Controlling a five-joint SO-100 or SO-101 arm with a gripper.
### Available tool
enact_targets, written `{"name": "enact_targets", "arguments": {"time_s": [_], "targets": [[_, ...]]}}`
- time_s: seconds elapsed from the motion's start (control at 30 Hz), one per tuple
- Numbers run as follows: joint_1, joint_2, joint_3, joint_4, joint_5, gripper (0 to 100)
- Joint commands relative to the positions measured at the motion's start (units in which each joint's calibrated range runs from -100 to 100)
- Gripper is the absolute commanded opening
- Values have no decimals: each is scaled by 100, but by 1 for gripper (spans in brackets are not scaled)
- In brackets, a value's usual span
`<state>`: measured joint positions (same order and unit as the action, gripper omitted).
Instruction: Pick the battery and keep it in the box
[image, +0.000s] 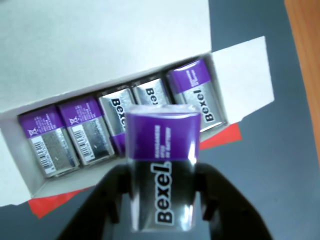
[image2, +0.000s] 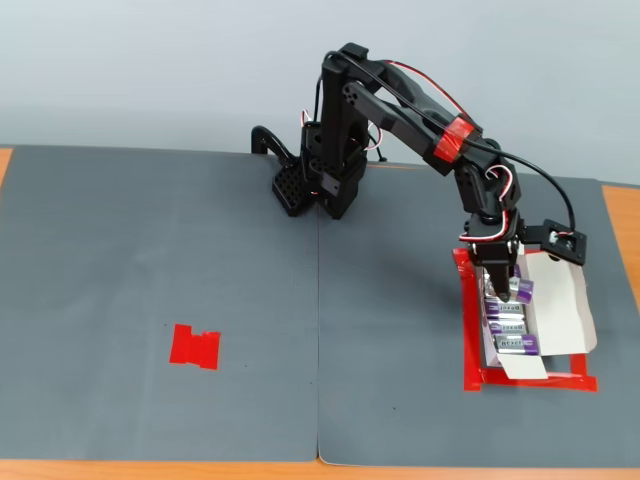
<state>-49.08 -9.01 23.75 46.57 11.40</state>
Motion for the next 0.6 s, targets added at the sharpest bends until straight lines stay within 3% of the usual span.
{"name": "enact_targets", "arguments": {"time_s": [0.0, 0.57], "targets": [[-72, 23, -399, -65, -28, 7], [-236, 566, -399, -604, -33, 7]]}}
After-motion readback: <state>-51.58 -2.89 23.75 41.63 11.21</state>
